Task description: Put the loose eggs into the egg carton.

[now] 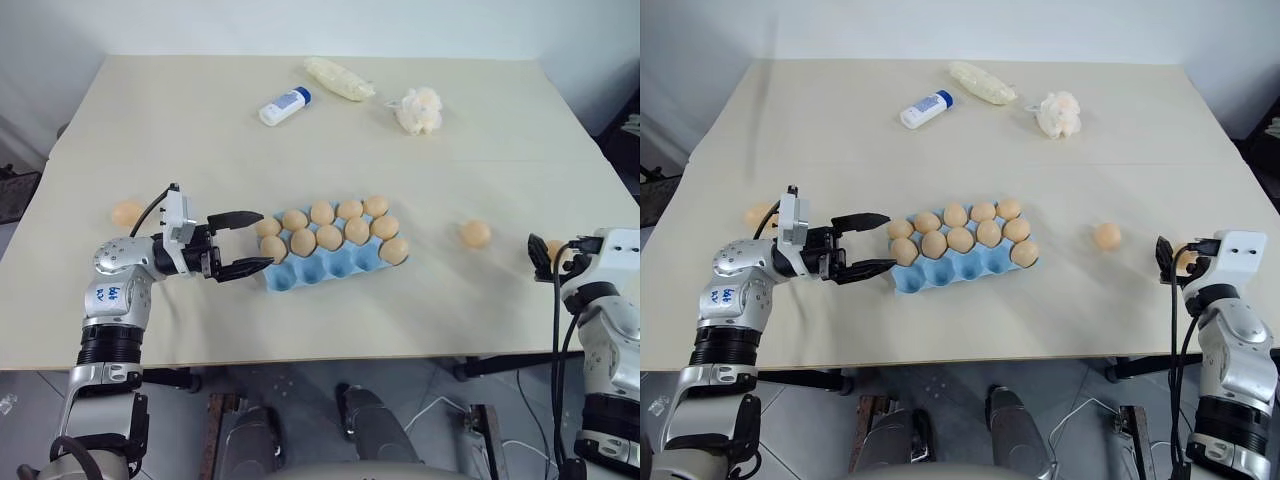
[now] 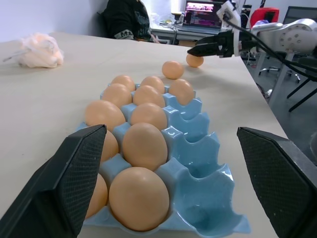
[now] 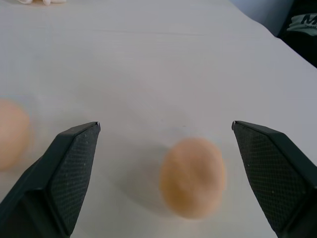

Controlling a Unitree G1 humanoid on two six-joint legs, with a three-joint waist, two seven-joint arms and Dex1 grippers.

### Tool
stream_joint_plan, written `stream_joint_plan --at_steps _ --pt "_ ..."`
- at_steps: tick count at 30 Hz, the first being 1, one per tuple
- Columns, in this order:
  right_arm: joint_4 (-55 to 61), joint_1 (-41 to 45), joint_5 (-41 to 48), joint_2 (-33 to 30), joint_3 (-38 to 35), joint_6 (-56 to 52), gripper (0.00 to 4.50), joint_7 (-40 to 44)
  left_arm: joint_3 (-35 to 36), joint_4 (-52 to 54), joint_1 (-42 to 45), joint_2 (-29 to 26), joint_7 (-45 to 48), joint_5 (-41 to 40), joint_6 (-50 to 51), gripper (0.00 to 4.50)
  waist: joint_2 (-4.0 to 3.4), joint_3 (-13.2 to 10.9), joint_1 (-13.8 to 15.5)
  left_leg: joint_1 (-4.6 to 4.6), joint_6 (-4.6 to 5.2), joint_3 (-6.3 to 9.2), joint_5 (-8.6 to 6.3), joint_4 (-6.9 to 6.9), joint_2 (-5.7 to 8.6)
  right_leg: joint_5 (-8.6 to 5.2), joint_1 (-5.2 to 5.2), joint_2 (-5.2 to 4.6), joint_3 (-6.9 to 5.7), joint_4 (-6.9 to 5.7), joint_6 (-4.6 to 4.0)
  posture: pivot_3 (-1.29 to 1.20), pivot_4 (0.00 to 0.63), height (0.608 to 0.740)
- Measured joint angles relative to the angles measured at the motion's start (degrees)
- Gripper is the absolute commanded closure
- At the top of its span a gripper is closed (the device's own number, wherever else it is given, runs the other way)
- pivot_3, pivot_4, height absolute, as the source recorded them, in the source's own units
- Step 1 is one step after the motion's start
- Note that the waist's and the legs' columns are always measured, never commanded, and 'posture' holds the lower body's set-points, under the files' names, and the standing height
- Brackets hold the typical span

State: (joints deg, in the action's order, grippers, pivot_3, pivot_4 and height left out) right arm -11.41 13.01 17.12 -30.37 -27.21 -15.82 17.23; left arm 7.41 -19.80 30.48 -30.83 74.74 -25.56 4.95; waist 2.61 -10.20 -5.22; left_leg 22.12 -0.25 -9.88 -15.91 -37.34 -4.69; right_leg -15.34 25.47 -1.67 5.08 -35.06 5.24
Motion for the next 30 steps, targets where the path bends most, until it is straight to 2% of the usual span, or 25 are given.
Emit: stream_joint_plan --at_steps 13,16,19,21,23,28,30 --pt "-7.4 4.4 -2.7 -0.2 0.7 -0.4 0.00 -3.4 0.6 5.6 -2.8 0.1 -3.2 -0.1 0.3 0.01 -0.03 0.0 -0.3 0.00 -0.04 -0.02 0.02 0.00 -0.01 0.05 0.00 0.00 0.01 0.00 0.09 0.00 0.150 0.740" --pt "-7.4 4.5 -2.5 -0.2 1.0 -1.8 0.60 -3.5 0.7 5.8 -3.0 0.1 -4.0 -0.4 0.3 0.00 -0.03 0.0 -0.6 0.00 -0.04 -0.02 0.02 0.00 -0.01 0.05 0.00 -0.01 0.01 -0.01 0.09 0.00 0.150 0.740" --pt "-7.4 4.7 -2.3 -0.2 1.0 -2.9 1.60 -3.7 0.7 5.8 -3.4 0.1 -4.6 -0.5 0.3 0.00 -0.03 0.0 -0.8 0.00 -0.04 -0.01 0.02 0.01 0.00 0.05 0.00 -0.01 0.01 -0.01 0.09 0.00 0.150 0.740" --pt "-7.4 4.8 -2.0 -0.2 1.0 -3.3 2.28 -3.7 0.7 5.8 -3.6 0.1 -4.8 -0.5 0.3 0.00 -0.03 0.0 -1.1 0.00 -0.04 -0.01 0.03 0.03 -0.01 0.22 0.00 -0.01 0.00 0.00 0.40 0.00 0.150 0.740" --pt "-7.4 4.8 -1.9 -0.2 1.0 -3.5 2.80 -3.7 0.7 5.8 -3.6 0.1 -5.0 -0.5 0.3 0.00 -0.03 0.0 -1.1 0.00 -0.04 -0.01 0.03 0.03 0.00 0.24 0.00 0.00 0.00 0.00 0.44 0.00 0.150 0.740" --pt "-5.8 4.4 -1.4 -0.2 1.0 -5.1 2.98 -3.8 0.8 5.9 -3.7 0.1 -5.3 -0.6 0.3 0.00 -0.03 0.0 -1.3 0.00 -0.04 -0.01 0.02 0.04 -0.01 0.24 0.00 0.00 0.00 0.00 0.43 0.00 0.150 0.740" --pt "-1.2 3.3 -0.3 -0.2 0.9 -7.1 2.99 -3.7 1.2 6.1 -4.2 0.0 -5.9 -1.0 0.3 0.00 -0.11 0.0 -1.3 -0.01 -0.04 0.05 0.02 0.08 -0.02 0.24 0.02 -0.01 0.04 0.00 0.43 0.00 0.150 0.740"
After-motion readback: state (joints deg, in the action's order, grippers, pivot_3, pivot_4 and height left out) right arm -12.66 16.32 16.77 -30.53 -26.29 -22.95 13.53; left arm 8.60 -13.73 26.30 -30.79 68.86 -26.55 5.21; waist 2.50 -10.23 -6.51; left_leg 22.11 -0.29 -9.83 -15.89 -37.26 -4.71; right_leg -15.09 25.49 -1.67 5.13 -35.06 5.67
